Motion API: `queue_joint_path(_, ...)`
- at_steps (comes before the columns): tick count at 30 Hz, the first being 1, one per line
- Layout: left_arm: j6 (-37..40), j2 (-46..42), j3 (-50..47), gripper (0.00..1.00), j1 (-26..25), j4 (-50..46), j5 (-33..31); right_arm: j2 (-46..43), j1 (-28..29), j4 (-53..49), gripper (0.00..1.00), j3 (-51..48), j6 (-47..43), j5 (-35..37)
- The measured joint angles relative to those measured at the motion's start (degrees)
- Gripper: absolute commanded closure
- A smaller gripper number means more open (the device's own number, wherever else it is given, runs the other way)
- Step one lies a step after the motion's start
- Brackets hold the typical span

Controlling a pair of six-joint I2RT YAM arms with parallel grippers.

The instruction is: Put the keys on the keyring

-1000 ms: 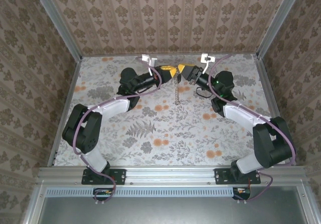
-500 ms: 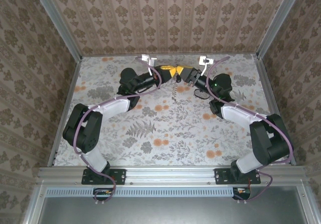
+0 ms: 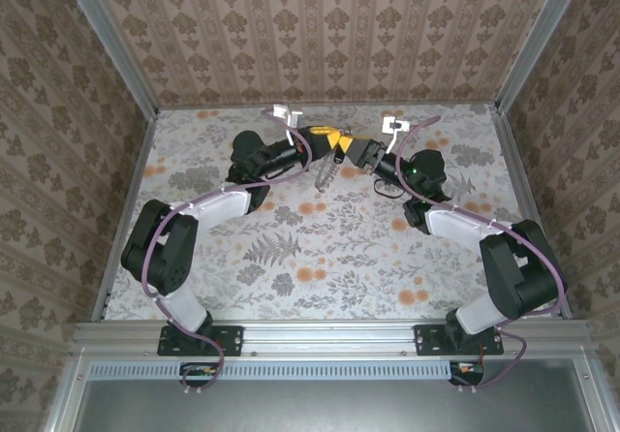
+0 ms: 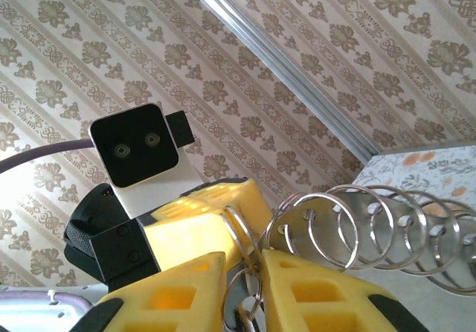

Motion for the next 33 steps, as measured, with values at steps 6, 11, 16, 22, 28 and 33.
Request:
queue_joint_path(6,0.0,0.02,0.0,1.0,0.04,0.72,0.0,0.02,0.22,0.42,0.82,0.0,0.5,0.17)
queue_joint_path(11,0.0,0.02,0.0,1.0,0.2,1.14,0.02,0.09,0.22,0.37,0.9,0.04,1.01,0.87)
queue_joint_path(16,-0.02,0.02,0.0,1.0,0.2,1.31,-0.02,0.39,0.26,0.48,0.76,0.42,1.4,1.07)
queue_joint_path(22,-0.26,0.02,0.0,1.0,0.26,1.57,-0.24,0.5,0.33,0.46,0.81,1.11,1.55,1.49)
queue_joint_path(28,-0.5,0.02,0.0,1.0,0.26,2.14,-0.42,0.68,0.26,0.39,0.94,1.49,2.16,1.77)
queue_joint_path(33,-0.63,0.02,0.0,1.0,0.31,2.23,-0.46,1.01,0.2,0.44,1.0,1.81,2.47,1.73)
